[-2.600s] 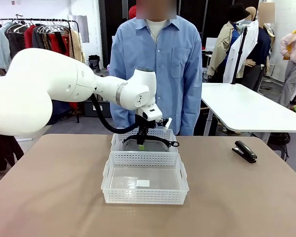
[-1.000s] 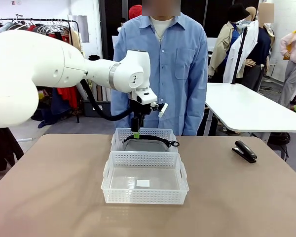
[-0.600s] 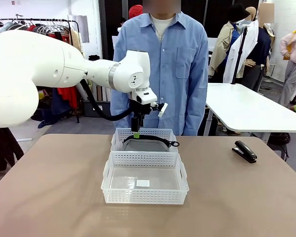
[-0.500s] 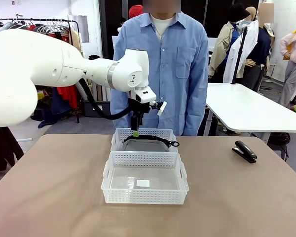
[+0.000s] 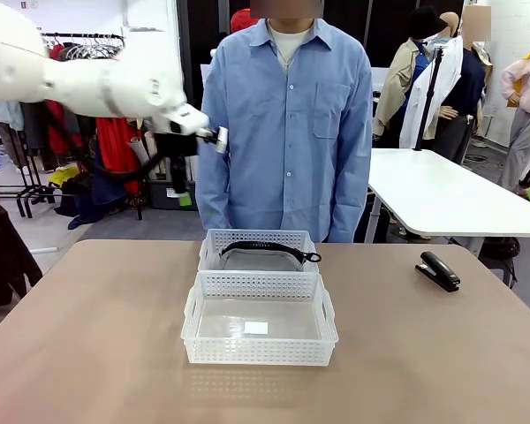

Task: Distribute items into two baskets.
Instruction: Pick up the Stapler that the person points to.

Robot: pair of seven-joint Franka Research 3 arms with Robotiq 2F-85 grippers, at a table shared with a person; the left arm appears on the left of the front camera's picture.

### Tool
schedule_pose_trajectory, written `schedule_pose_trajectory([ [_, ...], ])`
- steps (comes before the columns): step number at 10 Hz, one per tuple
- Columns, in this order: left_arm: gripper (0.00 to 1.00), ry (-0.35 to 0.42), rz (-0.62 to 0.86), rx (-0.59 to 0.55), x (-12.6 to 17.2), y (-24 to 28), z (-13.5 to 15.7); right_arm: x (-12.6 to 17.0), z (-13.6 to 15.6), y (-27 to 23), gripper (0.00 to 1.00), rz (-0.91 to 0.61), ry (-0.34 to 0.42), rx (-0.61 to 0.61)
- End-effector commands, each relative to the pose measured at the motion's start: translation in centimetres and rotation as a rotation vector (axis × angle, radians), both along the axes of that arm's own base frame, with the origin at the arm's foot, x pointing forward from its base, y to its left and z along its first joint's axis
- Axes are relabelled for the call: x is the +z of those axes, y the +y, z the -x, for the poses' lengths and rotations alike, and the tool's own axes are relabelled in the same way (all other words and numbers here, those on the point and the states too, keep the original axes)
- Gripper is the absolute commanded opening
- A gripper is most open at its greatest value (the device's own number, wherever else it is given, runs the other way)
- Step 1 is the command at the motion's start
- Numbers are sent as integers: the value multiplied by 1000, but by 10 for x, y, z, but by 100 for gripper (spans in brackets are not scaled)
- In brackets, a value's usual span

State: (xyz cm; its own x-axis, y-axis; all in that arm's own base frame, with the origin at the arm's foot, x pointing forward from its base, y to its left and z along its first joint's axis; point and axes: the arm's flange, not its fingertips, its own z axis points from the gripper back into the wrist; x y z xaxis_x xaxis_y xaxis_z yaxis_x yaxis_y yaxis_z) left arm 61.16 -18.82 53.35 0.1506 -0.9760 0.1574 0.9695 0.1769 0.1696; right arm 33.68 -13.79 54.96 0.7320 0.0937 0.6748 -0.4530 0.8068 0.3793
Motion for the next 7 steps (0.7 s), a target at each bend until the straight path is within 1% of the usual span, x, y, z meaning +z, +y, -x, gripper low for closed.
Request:
schedule_pose_trajectory([
  [1,100,-38,106,99,-3,60,50,1,-1,0,100,-16,-19,10],
  [3,100,19,157,256,1,125,74,1,-1,0,100,-16,-19,10],
  [4,100,31,191,313,3,151,81,1,-1,0,100,-16,-19,10],
  [5,100,38,261,388,8,183,92,1,-1,0,100,-16,-19,10],
  [6,100,62,315,434,11,206,103,1,-1,0,100,-16,-19,10],
  [7,100,86,394,433,11,220,115,1,-1,0,100,-16,-19,10],
])
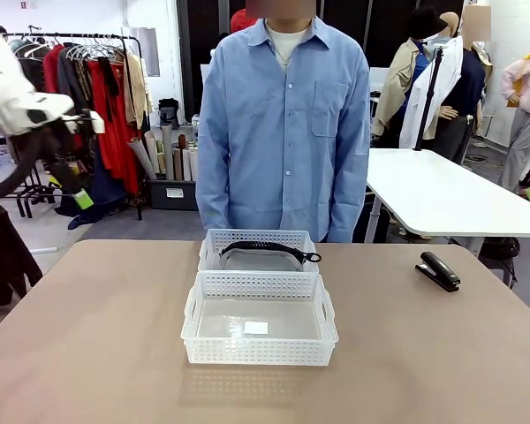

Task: Distribute items into two baskets.
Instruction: Pick up the Stapler that the person points to.

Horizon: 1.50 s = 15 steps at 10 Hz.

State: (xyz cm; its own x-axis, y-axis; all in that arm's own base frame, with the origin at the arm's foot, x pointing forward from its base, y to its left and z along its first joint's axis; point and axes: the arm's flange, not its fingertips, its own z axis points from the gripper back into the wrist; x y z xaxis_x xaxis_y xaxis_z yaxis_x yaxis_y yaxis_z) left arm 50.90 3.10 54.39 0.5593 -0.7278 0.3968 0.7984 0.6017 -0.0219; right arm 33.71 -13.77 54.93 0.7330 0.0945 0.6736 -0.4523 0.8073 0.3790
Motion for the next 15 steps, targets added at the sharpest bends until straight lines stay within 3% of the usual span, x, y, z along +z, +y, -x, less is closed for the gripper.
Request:
schedule_pose_trajectory([
  [1,100,-12,143,3,0,12,20,2,-1,0,100,-18,-20,10],
  [3,100,-19,213,36,0,32,30,2,-1,0,100,-18,-20,10],
  [7,100,60,270,122,-11,56,41,2,-1,0,100,-18,-20,10],
  [11,100,39,288,133,-22,65,57,2,-1,0,100,-18,-20,10],
  [15,100,-8,317,138,-18,62,48,2,-1,0,100,-18,-20,10],
])
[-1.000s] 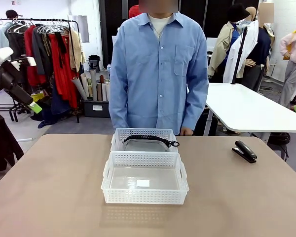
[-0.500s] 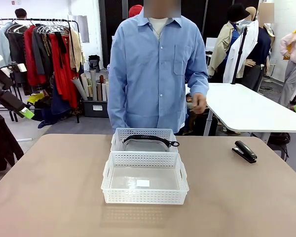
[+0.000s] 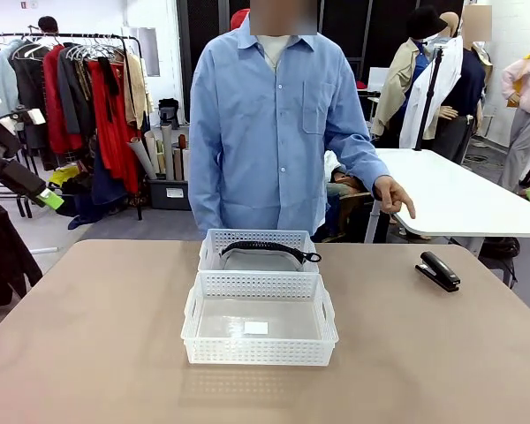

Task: Distribute items into two baskets.
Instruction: Pick up the Stapler that the person points to.

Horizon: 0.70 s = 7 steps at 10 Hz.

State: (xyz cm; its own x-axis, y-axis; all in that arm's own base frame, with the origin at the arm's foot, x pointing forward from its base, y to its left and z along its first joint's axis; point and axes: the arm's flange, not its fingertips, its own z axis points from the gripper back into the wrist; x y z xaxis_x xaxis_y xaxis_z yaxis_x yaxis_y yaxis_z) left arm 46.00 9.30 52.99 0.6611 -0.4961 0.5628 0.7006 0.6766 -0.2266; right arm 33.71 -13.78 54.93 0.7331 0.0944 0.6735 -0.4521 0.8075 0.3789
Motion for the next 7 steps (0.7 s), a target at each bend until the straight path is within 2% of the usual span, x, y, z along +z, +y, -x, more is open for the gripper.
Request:
schedule_pose_trajectory([
  [1,100,-36,36,14,-4,4,-1,2,-1,0,100,-18,-20,10],
  [3,100,-37,48,-12,-6,4,0,2,-1,0,100,-18,-20,10],
  [4,100,-11,14,16,1,2,-2,2,-1,0,100,-18,-20,10],
  [7,100,-11,14,16,1,2,-2,2,-1,0,100,-18,-20,10],
])
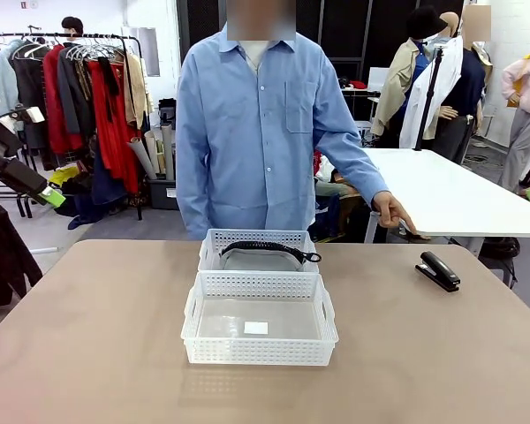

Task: Distribute items into two baskets.
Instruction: Pick up the Stapler that the person points to.

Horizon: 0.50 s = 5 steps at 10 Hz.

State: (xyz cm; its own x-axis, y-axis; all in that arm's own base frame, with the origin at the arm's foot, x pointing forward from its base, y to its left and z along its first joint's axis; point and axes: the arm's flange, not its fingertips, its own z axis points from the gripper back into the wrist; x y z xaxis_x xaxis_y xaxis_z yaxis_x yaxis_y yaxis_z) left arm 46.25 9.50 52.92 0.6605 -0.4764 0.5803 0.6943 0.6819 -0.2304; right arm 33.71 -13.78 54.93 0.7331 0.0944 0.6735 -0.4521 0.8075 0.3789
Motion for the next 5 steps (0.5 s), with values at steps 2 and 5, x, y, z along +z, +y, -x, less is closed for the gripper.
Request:
schedule_pose_trajectory([
  [2,100,1,-4,2,1,0,1,2,-1,0,100,-18,-20,10],
  [5,100,1,-4,2,1,0,1,2,-1,0,100,-18,-20,10],
])
